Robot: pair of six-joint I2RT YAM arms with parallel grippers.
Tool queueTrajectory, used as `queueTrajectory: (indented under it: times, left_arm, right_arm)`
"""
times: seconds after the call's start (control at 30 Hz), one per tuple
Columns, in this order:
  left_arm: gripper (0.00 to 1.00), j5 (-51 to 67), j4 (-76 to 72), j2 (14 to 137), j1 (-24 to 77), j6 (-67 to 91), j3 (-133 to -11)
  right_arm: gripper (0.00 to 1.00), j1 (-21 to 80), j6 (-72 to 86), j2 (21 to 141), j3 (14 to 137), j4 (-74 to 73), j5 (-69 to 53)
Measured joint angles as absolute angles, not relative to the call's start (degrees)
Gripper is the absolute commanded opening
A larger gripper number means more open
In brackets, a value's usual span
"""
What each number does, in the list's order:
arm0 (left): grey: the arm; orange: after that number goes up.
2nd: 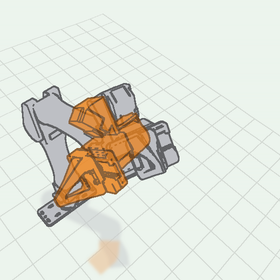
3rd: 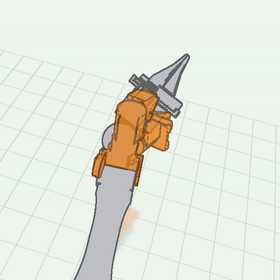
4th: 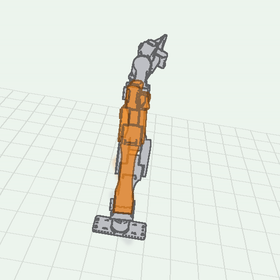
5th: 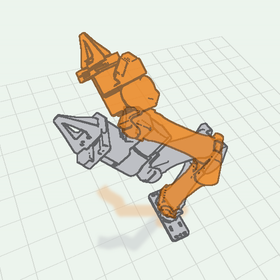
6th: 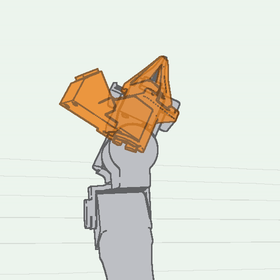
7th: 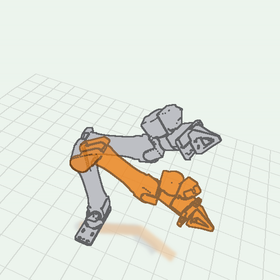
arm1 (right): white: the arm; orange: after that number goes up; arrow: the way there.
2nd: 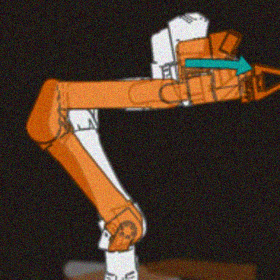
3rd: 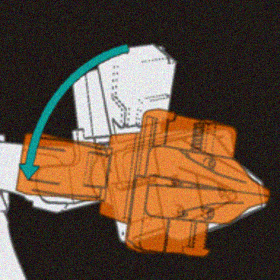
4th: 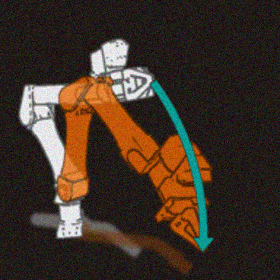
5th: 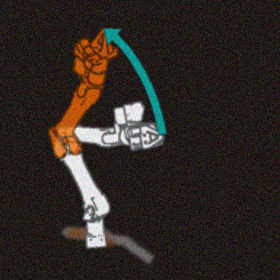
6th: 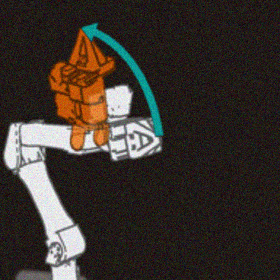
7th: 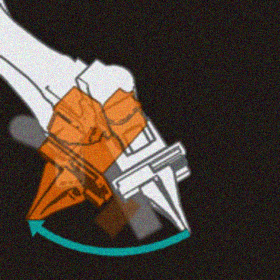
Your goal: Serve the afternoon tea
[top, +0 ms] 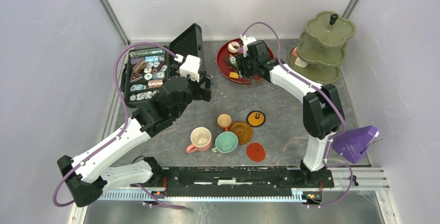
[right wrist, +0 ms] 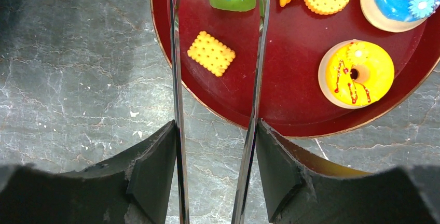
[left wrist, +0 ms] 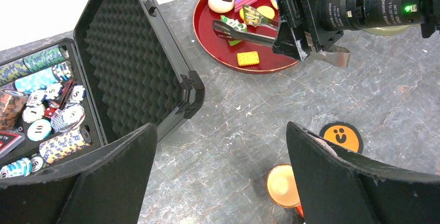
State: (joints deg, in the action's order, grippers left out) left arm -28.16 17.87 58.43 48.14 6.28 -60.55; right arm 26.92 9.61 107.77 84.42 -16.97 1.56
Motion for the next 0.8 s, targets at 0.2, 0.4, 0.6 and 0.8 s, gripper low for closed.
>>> queueTrajectory:
  times: [0.2, 0.4, 0.6, 0.8]
  left_arm:
    - [1.0, -28.14, 17.87, 58.43, 48.14, 6.28, -60.55]
    - [1.0, -28.1, 17.87, 58.43, 48.14, 6.28, -60.55]
    - [1.0, -27.94, 17.87, 58.43, 48.14, 6.28, -60.55]
    - [1.0, -27.92, 17.87, 58.43, 48.14, 6.28, -60.55]
  right_arm:
    - [0.61, 27.68, 9.23, 109.06, 85.06, -17.34, 2.66]
    - [0.57, 28.14, 8.88, 109.78, 85.17, -17.91, 4.03]
    - [0.49, 28.45, 8.62, 109.91, 85.17, -17.89, 4.99]
    - [0.56, 29.06, 8.32, 110.45, 85.38, -17.93, 5.82]
